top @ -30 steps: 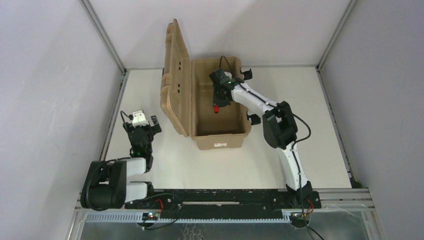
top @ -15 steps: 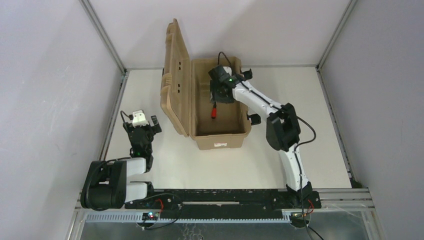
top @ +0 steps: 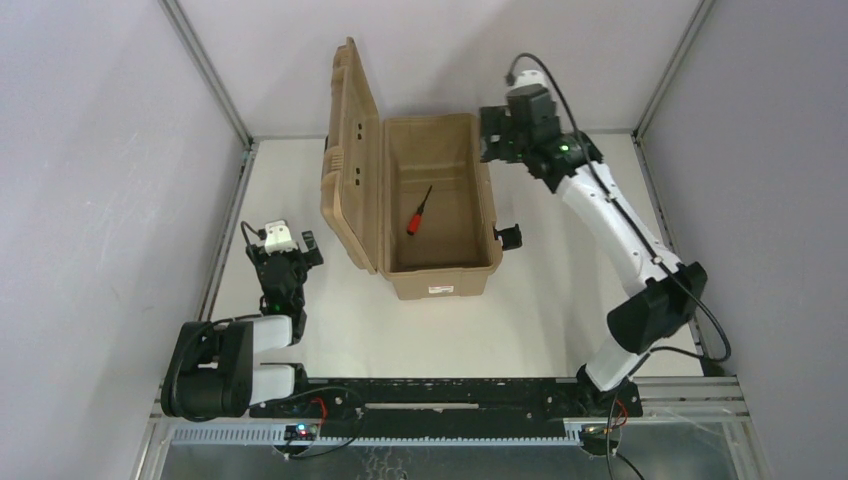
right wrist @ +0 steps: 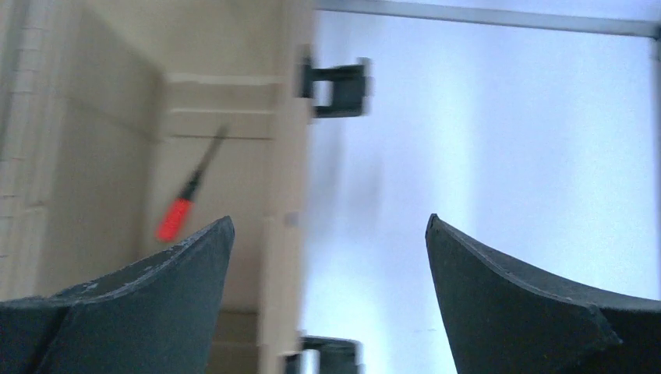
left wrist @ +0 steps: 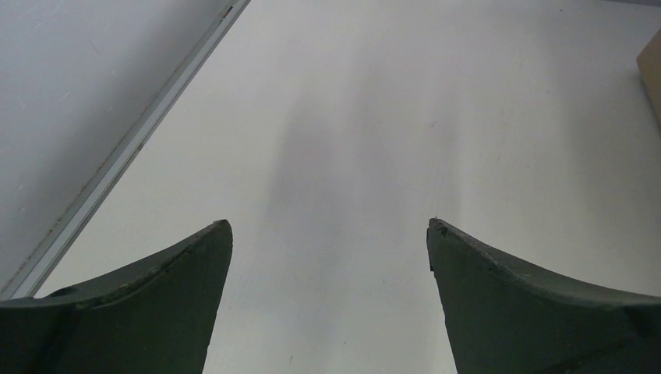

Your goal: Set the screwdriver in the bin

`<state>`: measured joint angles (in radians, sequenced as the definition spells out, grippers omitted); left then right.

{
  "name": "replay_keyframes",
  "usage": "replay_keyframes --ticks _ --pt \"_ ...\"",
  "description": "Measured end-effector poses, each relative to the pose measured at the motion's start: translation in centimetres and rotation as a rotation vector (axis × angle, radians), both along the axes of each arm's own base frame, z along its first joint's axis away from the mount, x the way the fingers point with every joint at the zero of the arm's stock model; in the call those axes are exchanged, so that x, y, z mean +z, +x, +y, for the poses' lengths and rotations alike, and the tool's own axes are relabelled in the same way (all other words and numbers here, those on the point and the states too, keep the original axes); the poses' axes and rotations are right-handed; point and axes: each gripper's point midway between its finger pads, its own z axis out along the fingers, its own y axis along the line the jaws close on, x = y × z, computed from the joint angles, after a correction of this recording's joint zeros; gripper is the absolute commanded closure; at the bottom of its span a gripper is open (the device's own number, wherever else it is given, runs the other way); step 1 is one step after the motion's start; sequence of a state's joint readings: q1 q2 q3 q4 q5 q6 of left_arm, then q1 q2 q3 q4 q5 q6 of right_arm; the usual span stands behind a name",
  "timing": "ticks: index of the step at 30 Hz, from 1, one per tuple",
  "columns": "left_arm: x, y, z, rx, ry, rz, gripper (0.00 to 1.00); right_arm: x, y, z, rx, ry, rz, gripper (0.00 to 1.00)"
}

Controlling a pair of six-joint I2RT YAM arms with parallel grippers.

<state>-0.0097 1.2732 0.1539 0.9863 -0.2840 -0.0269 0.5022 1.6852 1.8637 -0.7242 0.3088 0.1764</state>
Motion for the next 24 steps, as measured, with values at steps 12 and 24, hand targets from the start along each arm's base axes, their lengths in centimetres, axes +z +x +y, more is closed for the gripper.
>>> replay_keyframes --ticks 12,24 --pt "0.0 0.0 0.0 0.000 0.000 0.000 0.00 -7.3 -0.3 -21.8 -0.258 0.005 0.078 0.00" --pt "0.0 0.0 0.0 0.000 0.000 0.000 0.00 -5.3 -0.8 -25.3 -0.290 0.074 -0.006 0.00"
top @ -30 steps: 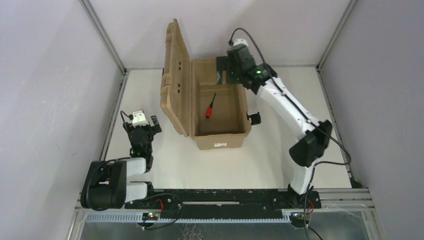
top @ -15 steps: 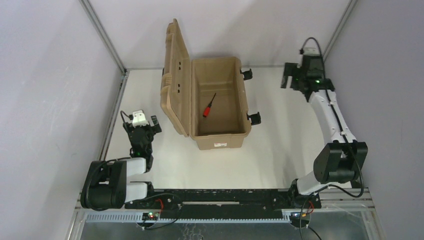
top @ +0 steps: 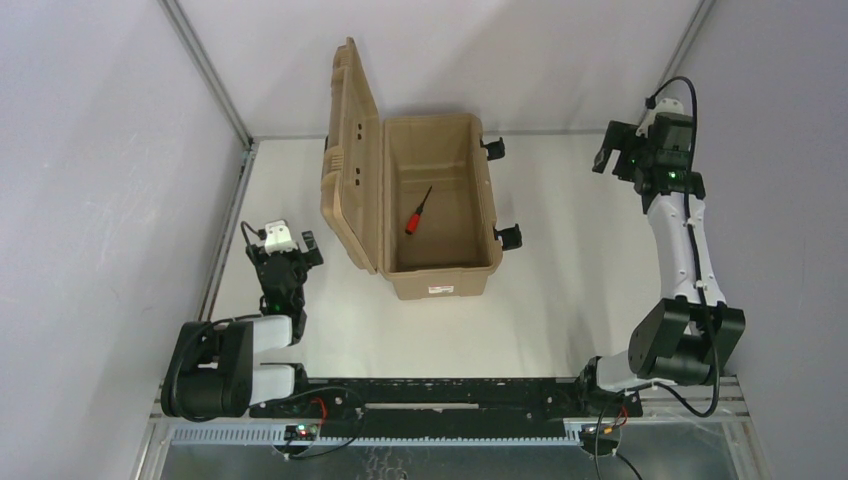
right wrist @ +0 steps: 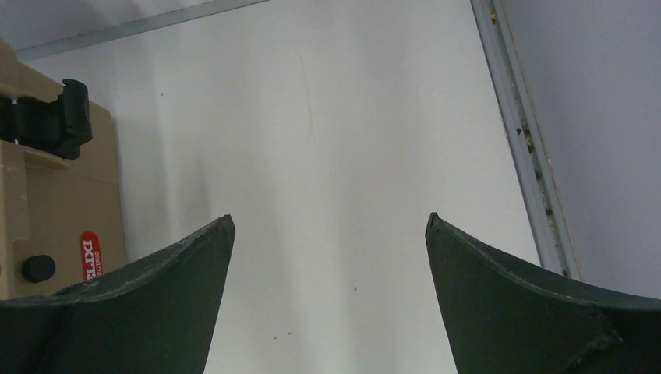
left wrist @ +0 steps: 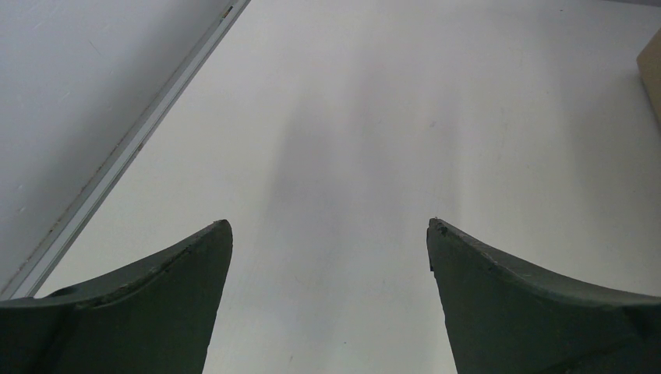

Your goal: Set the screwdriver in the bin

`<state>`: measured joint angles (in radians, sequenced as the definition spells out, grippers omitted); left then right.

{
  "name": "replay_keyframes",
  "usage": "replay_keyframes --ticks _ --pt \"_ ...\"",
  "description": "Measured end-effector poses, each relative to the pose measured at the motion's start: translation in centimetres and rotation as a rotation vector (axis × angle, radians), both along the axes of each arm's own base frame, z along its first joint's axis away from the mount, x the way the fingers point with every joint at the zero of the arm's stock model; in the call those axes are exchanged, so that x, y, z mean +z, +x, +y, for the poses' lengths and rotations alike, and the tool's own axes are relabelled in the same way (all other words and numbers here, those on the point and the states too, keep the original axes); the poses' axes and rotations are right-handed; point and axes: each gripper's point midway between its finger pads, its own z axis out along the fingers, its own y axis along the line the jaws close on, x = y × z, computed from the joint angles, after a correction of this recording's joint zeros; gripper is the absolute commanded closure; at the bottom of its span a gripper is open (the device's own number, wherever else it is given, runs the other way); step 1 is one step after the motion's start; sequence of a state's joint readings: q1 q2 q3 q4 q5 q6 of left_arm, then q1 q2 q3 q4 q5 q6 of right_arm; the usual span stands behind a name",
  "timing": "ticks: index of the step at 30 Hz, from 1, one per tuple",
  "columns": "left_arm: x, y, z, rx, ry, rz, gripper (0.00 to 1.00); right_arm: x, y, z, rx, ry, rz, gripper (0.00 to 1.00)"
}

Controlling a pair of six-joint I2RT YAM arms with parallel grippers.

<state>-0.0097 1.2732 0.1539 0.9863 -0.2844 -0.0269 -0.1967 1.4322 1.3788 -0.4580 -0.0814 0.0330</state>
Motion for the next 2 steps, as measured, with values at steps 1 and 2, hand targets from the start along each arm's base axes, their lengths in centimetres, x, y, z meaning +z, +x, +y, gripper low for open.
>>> replay_keyframes --ticks 1,2 --pt "0.00 0.00 -0.01 0.000 0.000 0.000 0.00 0.00 0.00 0.00 -0.001 0.001 0.000 0.01" --pt "-0.01 0.00 -0.01 0.000 0.000 0.000 0.00 -0.01 0.00 0.01 -0.002 0.003 0.000 0.00"
